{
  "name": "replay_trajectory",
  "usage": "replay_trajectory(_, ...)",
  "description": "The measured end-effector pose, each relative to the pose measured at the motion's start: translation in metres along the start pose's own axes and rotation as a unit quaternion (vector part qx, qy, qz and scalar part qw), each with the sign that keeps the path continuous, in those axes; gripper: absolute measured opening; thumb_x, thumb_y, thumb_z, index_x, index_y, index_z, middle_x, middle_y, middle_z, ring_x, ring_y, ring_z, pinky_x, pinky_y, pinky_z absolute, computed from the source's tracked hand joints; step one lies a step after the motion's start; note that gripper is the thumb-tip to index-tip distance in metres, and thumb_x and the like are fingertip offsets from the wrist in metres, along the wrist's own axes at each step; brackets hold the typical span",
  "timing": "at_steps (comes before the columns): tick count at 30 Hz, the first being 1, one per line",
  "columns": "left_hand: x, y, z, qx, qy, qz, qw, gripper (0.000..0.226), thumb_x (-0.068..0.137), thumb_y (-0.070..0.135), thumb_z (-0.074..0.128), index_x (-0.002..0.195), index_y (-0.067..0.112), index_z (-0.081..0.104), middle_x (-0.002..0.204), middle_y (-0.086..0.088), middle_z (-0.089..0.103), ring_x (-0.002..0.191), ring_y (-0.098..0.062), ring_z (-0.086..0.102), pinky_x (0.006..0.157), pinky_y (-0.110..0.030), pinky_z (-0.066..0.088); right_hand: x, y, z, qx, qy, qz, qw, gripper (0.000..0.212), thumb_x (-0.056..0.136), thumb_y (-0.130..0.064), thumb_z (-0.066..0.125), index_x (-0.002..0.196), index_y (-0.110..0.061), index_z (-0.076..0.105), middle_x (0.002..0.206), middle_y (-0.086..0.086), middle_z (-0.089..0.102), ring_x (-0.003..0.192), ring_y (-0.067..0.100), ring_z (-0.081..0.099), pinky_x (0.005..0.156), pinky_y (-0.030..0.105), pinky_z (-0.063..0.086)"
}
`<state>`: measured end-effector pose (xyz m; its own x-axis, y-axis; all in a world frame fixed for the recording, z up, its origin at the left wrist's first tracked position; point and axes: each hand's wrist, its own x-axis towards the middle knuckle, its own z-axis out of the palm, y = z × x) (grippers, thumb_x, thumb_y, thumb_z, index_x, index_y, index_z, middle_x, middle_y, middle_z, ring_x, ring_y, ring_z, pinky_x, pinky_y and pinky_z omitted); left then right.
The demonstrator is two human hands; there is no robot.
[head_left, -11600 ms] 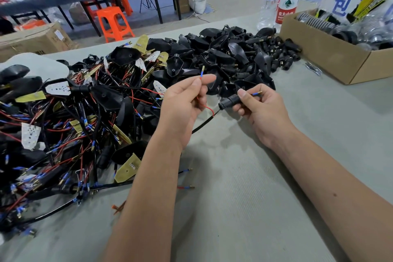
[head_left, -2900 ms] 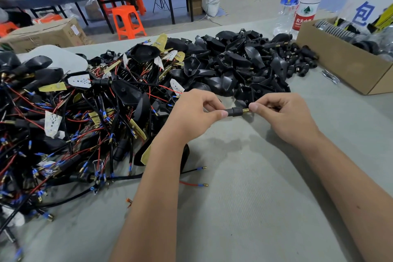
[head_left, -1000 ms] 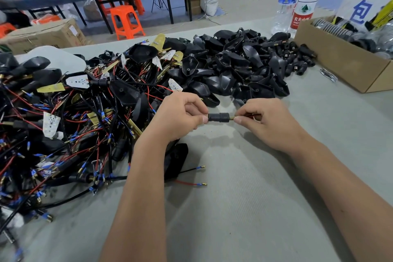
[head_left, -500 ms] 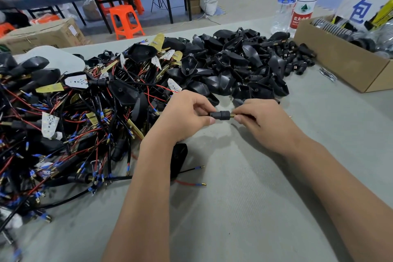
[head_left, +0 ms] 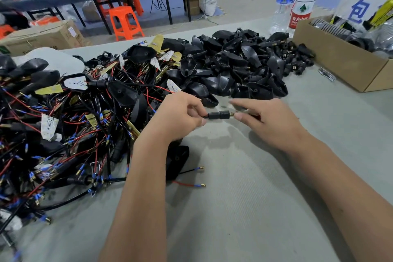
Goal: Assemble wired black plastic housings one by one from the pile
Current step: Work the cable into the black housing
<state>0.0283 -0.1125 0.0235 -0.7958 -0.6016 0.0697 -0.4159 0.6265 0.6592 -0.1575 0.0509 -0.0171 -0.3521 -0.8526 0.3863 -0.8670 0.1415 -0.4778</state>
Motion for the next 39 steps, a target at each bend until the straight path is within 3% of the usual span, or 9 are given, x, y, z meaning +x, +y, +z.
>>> replay_trajectory(2,0.0,-0.001,0.001,0.0,0.004,0.007,1.0,0.01,0.082,0.007,0.083,0.086,0.016,0.078,0.068,0.0,0.074,0.058,-0.005,0.065,0.073,-0.032,0.06,-0.001,-0.003,-0.001,-0.051,-0.018,-0.001,0.999,0.052,0.094,-0.061,0.055,0.142,-0.04,0.056,0.094,-0.015,0.075,0.079,0.001,0.063,0.073,0.026,0.049)
replay_trajectory(5,0.001,0.0,0.002,-0.013,-0.006,0.014,1.0,0.011,0.082,0.005,0.083,0.085,0.015,0.079,0.07,-0.004,0.074,0.058,-0.007,0.065,0.069,-0.032,0.059,0.0,-0.008,0.003,-0.032,-0.053,-0.037,0.997,0.037,0.095,-0.048,0.064,0.12,-0.023,0.072,0.098,-0.005,0.067,0.092,0.016,0.062,0.083,0.041,0.052)
replay_trajectory(9,0.0,0.002,0.003,-0.015,-0.015,0.019,1.0,0.012,0.083,0.005,0.083,0.085,0.016,0.078,0.07,-0.005,0.074,0.058,-0.008,0.066,0.067,-0.031,0.059,0.003,-0.009,0.009,-0.013,-0.048,-0.056,0.997,0.018,0.096,-0.027,0.07,0.104,-0.011,0.074,0.09,-0.002,0.059,0.084,0.016,0.056,0.079,0.04,0.049)
replay_trajectory(14,-0.003,-0.001,-0.007,-0.037,-0.048,0.0,0.998,0.017,0.078,0.016,0.088,0.089,0.024,0.077,0.077,0.005,0.077,0.057,0.004,0.063,0.069,-0.025,0.052,0.0,-0.005,0.006,0.004,-0.023,-0.045,0.999,0.017,0.097,-0.04,0.067,0.111,-0.035,0.075,0.085,-0.011,0.071,0.08,0.01,0.062,0.073,0.042,0.052)
replay_trajectory(20,-0.007,-0.004,-0.021,-0.009,-0.087,-0.041,0.995,0.031,0.07,0.036,0.093,0.094,0.035,0.075,0.061,0.009,0.054,0.051,0.003,0.051,0.067,-0.027,0.042,0.0,-0.002,0.005,0.056,-0.019,0.004,0.998,0.037,0.093,-0.048,0.069,0.129,-0.04,0.069,0.122,-0.017,0.073,0.115,0.003,0.066,0.098,0.039,0.054)
replay_trajectory(23,-0.009,-0.005,-0.023,-0.028,-0.085,-0.043,0.995,0.036,0.069,0.037,0.094,0.099,0.034,0.073,0.053,0.017,0.053,0.05,0.001,0.049,0.066,-0.028,0.041,0.001,0.001,0.006,0.029,-0.023,0.027,0.999,0.03,0.091,-0.055,0.067,0.114,-0.038,0.06,0.091,-0.014,0.074,0.085,0.006,0.065,0.082,0.038,0.053)
replay_trajectory(28,-0.01,-0.004,-0.021,-0.047,-0.042,-0.048,0.997,0.044,0.058,0.038,0.093,0.095,0.029,0.07,0.077,0.01,0.071,0.075,-0.012,0.066,0.085,-0.042,0.059,-0.003,-0.003,0.002,-0.044,-0.022,-0.011,0.999,0.023,0.096,-0.055,0.055,0.098,-0.033,0.059,0.066,-0.01,0.061,0.063,0.005,0.051,0.061,0.033,0.04)
replay_trajectory(34,-0.011,0.0,-0.015,-0.05,-0.031,0.011,0.998,0.024,0.078,0.008,0.078,0.088,0.031,0.077,0.092,0.013,0.077,0.093,-0.005,0.072,0.092,-0.041,0.059,0.001,-0.01,0.008,-0.006,-0.038,-0.043,0.998,0.009,0.099,-0.021,0.066,0.103,-0.014,0.068,0.093,-0.007,0.063,0.087,0.013,0.056,0.082,0.033,0.049)
replay_trajectory(39,-0.01,-0.005,-0.016,-0.071,-0.011,0.013,0.997,0.017,0.081,0.018,0.082,0.09,0.032,0.08,0.094,0.008,0.077,0.088,-0.014,0.073,0.083,-0.034,0.06,0.001,-0.008,0.007,0.03,-0.012,-0.04,0.999,0.01,0.099,-0.024,0.066,0.104,-0.017,0.071,0.09,-0.009,0.066,0.085,0.009,0.059,0.079,0.033,0.049)
